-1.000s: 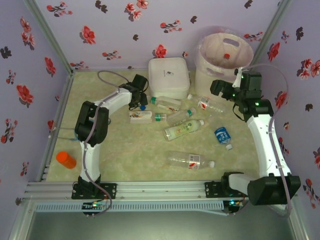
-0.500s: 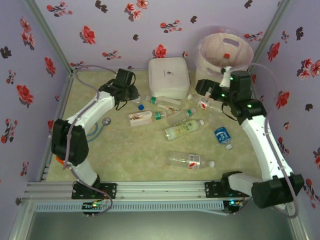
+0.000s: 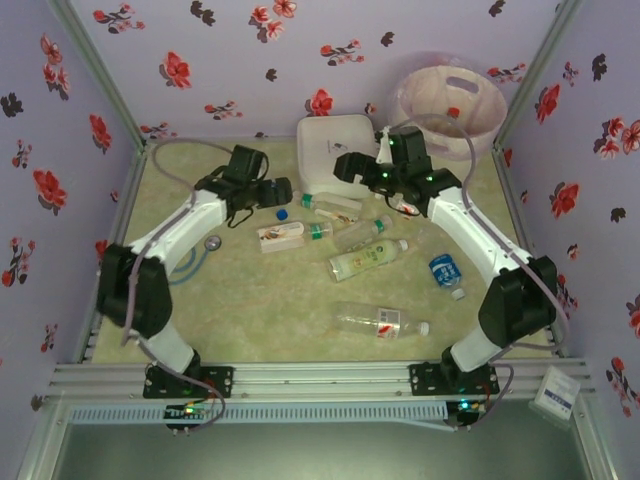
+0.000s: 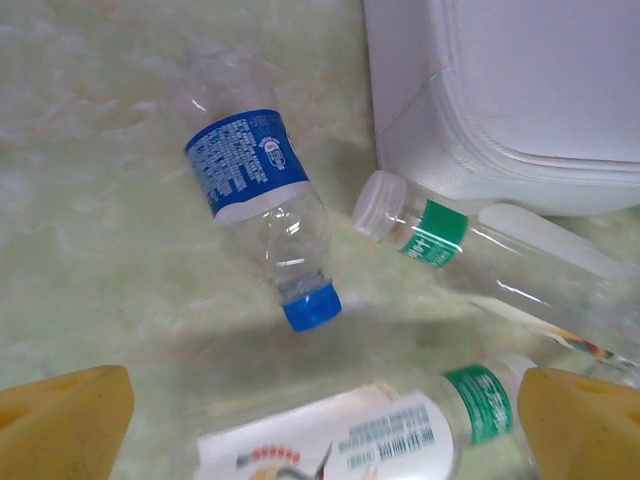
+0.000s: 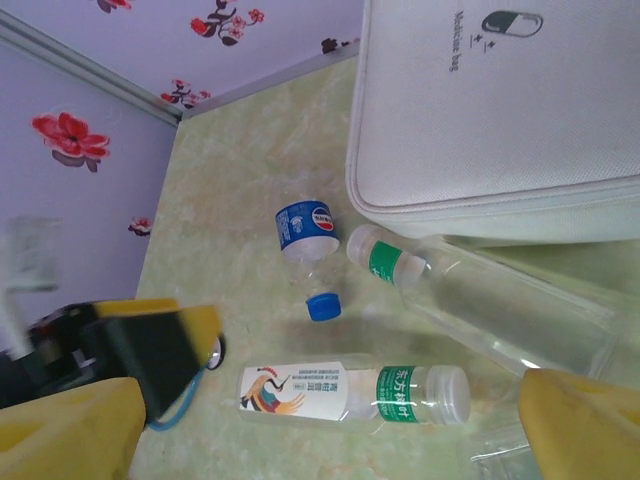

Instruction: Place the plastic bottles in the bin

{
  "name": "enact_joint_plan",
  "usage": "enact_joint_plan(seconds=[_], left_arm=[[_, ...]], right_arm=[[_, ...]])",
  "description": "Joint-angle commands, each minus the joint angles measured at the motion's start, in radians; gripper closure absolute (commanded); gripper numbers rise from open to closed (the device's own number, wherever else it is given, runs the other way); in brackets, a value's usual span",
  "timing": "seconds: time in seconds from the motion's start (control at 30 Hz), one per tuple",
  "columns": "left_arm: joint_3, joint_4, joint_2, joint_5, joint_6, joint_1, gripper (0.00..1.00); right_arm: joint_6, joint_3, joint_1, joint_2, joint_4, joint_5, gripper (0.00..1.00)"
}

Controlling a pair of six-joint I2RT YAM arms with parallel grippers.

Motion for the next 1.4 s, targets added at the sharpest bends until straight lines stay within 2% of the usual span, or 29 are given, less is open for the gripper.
enact_joint_plan(seconds=[0.0, 0.17, 0.47, 0.77, 0.97, 1.07, 1.2, 1.27, 1.37], left_arm=[[0.102, -0.034, 0.149, 0.004, 0.018, 0.014, 0.00], [0.215, -0.090, 0.289, -0.061, -0.020, 0.030, 0.01], [0.224, -0.004, 0.408, -0.036, -0.065, 0.060, 0.19], [0.224, -0.020, 0.372, -0.048, 0.000, 0.075, 0.55], [0.180, -0.056, 0.242, -0.075, 0.088, 0.076, 0.58], [0.100, -0.027, 0.117, 0.019, 0.146, 0.066, 0.58], [-0.035, 0.076, -0.058, 0.336, 0.216, 0.053, 0.56], [-0.086, 0.113, -0.128, 0.439, 0.220, 0.043, 0.54], [-0.145, 0.156, -0.208, 0.501, 0.239, 0.033, 0.54]], right_arm=[[-0.018, 0.018, -0.001, -0.061, -0.037, 0.052, 0.03], [-0.068, -0.024, -0.022, -0.152, -0.159, 0.141, 0.03], [-0.070, -0.091, -0.071, -0.253, -0.206, 0.159, 0.01], [-0.062, -0.074, -0.070, -0.250, -0.202, 0.138, 0.02], [-0.025, -0.041, -0.065, -0.215, -0.153, 0.076, 0.02], [0.001, -0.007, -0.058, -0.174, -0.102, 0.013, 0.02], [0.072, 0.040, -0.051, -0.081, 0.008, -0.144, 0.04], [0.125, 0.058, -0.049, -0.029, 0.080, -0.210, 0.13], [0.185, 0.083, -0.047, 0.027, 0.168, -0.256, 0.21]])
